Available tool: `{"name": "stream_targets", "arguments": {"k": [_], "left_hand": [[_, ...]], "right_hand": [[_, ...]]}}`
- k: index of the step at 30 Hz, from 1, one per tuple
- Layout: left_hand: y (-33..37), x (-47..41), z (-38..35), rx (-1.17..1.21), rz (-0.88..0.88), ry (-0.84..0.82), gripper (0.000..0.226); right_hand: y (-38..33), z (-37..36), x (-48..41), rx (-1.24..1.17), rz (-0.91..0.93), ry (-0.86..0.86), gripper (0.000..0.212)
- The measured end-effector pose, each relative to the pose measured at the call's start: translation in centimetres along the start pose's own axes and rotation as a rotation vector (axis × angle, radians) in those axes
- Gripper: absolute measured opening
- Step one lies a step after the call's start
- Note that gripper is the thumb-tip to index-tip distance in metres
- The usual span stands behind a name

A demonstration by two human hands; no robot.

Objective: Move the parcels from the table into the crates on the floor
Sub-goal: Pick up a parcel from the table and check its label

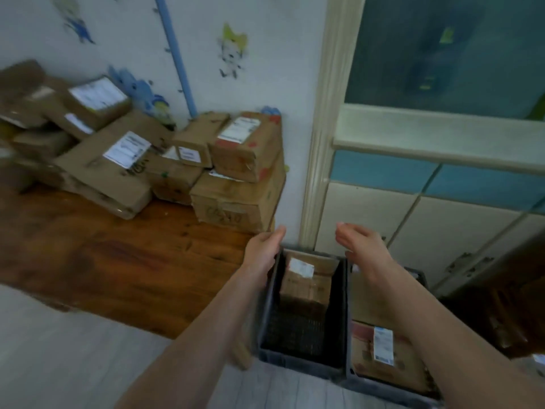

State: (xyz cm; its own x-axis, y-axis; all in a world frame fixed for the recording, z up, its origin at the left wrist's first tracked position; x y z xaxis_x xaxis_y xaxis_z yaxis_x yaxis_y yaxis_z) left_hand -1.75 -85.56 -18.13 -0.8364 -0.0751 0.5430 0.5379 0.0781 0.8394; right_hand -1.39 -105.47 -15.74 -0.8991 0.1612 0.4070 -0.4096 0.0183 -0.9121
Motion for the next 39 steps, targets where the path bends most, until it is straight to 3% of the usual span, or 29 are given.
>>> {"name": "stream_targets", "arguments": {"k": [4, 9, 20, 26, 31, 39], "left_hand": [[4.4, 3.0, 4.6, 0.057, -0.094, 0.039, 0.046], [7.5, 4.4, 12.7, 0.074, -0.146, 0.049, 0.058], [11.6, 3.6, 31.9, 0.065, -0.196, 0.171, 0.055], [13.4, 0.8, 35.2, 0.108, -0.174, 0.181, 0.054], [14.3, -2.5, 36.9, 0.113, -0.143, 0.217, 0.040], [16.6, -6.8, 40.8, 0.066, -0.163, 0.368, 0.032]], "right_hand": [[-4.8, -4.8, 1.9, 0.022, 0.102, -0.071, 0.047], [-8.5, -12.4, 3.5, 0.012, 0.166, -0.129, 0.046], [-10.0, -28.4, 5.0, -0.075, 0.164, -0.153, 0.052], [-11.0, -32.3, 2.8, -0.047, 0.155, -0.191, 0.051], [-12.5, -34.9, -0.4, -0.029, 0.162, -0.234, 0.050], [-14.2, -40.6, -5.5, 0.017, 0.166, -0.309, 0.054]]}}
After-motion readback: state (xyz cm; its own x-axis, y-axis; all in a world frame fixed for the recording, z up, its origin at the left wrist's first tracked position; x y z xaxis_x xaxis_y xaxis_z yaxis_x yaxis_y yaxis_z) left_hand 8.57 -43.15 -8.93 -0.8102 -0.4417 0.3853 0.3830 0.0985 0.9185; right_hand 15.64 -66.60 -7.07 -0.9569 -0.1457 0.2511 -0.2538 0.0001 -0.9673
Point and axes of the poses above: each hand's wrist, its own x-axis away from the middle knuckle, its own z-axis out of the back of the hand, y = z × x, the point moved 5 cm from there along -x, towards the middle knuckle
